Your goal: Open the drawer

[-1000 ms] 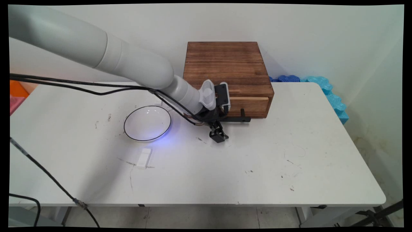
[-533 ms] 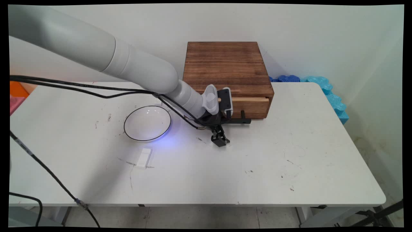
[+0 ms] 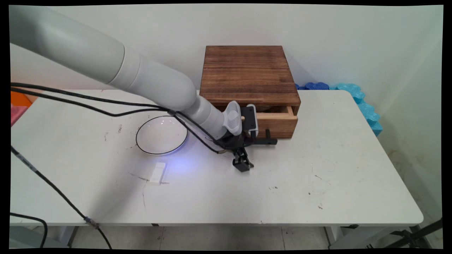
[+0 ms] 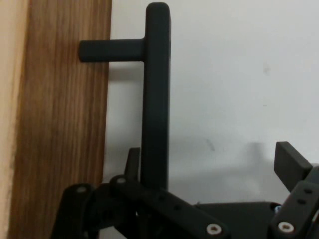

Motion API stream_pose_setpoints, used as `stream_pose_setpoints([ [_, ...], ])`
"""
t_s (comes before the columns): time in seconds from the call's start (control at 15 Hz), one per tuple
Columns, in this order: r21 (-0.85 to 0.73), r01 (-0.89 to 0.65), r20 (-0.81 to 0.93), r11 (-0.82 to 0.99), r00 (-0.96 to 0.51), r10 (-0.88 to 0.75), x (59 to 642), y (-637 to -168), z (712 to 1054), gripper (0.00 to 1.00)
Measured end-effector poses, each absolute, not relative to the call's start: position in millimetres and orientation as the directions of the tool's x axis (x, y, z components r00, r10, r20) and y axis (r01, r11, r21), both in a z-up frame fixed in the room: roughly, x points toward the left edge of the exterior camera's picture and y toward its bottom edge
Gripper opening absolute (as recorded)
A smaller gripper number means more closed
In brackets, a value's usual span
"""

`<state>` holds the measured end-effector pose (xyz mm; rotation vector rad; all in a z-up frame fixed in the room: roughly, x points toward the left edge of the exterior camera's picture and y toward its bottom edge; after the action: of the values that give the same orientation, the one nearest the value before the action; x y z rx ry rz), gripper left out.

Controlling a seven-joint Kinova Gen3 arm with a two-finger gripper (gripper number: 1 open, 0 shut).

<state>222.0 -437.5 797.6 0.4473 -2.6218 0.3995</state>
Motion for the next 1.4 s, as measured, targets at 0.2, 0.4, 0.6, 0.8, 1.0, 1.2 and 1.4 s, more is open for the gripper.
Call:
stream_pose_setpoints([
  [0.2, -0.186, -0.367, 0.472, 0.911, -0.847, -0.245, 217.6, -423.6, 799.2, 1.00],
  [0.4, -0.167, -0.362, 0.470, 0.917, -0.847, -0.248, 213.5, -406.9, 800.9, 1.00],
  [0.6, -0.151, -0.356, 0.469, 0.922, -0.847, -0.250, 210.5, -392.5, 801.9, 1.00],
  [0.8, -0.134, -0.348, 0.468, 0.928, -0.848, -0.250, 207.2, -375.7, 802.7, 1.00],
  [1.0, -0.120, -0.339, 0.468, 0.933, -0.848, -0.248, 203.8, -360.7, 803.4, 1.00],
  [1.2, -0.106, -0.329, 0.472, 0.938, -0.847, -0.244, 199.8, -343.4, 804.3, 1.00],
  [1.4, -0.097, -0.322, 0.475, 0.942, -0.846, -0.241, 196.9, -331.4, 804.8, 1.00],
])
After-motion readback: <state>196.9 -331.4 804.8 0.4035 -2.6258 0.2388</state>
